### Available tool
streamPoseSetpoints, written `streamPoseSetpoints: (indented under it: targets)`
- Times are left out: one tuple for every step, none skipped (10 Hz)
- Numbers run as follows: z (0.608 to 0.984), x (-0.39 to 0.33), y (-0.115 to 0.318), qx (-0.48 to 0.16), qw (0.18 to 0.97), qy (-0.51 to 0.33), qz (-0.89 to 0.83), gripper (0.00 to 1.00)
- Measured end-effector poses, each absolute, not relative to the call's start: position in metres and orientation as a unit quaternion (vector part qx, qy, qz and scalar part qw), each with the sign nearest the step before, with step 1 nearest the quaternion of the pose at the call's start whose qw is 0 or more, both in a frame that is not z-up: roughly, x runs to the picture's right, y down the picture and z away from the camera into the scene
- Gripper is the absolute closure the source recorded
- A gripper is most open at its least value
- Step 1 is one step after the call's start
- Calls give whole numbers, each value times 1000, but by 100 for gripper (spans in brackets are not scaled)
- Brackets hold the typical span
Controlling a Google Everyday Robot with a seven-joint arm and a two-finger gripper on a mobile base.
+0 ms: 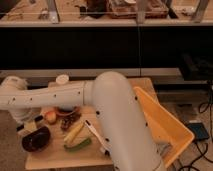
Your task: Wipe purple bowl with eraser
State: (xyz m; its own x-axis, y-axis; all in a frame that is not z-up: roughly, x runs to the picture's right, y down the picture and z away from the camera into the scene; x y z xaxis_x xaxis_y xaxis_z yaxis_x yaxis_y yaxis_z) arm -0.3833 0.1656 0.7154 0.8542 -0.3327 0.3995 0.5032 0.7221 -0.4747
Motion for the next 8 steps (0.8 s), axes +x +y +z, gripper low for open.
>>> streamPoseSetpoints:
  targets:
    - [711, -385, 172, -294, 915, -148, -234, 100]
    - [706, -387, 180, -294, 912, -152, -240, 100]
    - [703, -387, 188, -297, 909, -158, -244, 100]
    - [701, -387, 195, -302, 906, -163, -247, 100]
    - [699, -384, 202, -305, 904, -168, -250, 100]
    - [698, -381, 207, -307, 902, -170, -252, 100]
    - [696, -377, 211, -309, 900, -173, -253, 100]
    - [695, -370, 215, -310, 900, -173, -254, 100]
